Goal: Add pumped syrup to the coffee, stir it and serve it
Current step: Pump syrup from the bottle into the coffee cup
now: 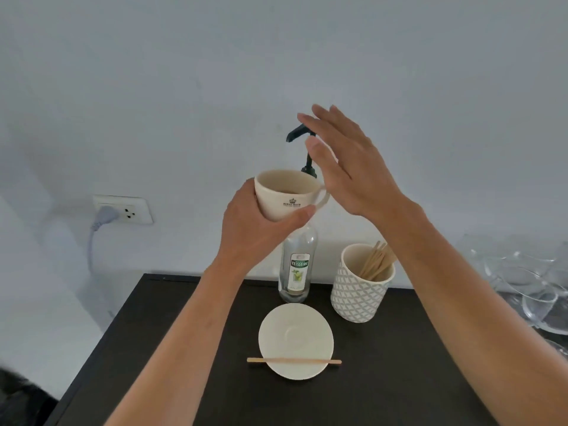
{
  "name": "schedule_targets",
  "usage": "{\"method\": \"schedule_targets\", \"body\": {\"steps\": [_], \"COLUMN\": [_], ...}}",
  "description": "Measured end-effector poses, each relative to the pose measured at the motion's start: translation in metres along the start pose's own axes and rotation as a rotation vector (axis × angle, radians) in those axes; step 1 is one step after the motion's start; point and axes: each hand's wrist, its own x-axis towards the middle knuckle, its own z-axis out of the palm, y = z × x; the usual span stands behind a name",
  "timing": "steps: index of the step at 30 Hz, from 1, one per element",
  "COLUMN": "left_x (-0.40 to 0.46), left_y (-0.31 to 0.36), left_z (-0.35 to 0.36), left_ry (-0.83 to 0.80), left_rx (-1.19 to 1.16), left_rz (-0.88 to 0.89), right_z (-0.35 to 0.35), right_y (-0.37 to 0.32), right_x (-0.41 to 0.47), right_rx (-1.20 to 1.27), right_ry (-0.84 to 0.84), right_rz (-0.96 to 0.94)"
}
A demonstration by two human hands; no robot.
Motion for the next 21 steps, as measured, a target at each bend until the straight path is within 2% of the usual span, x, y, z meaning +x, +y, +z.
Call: {"method": "schedule_targets", "body": {"steps": [7,21], "left_x": [0.028,0.041], "left_y": [0.015,0.021], "left_z": [0.006,0.009], "left_ry": [0.025,0.037], "left_rx": [0.041,0.048], "left_rz": [-0.004,0.025], "right_z": [0.005,0.016], "right_y": [0.014,0.020], "right_x": [0.008,0.001], "right_rx": [0.073,0.219], "right_ry": [-0.046,0.042], "right_rz": [-0.032,-0.048]}}
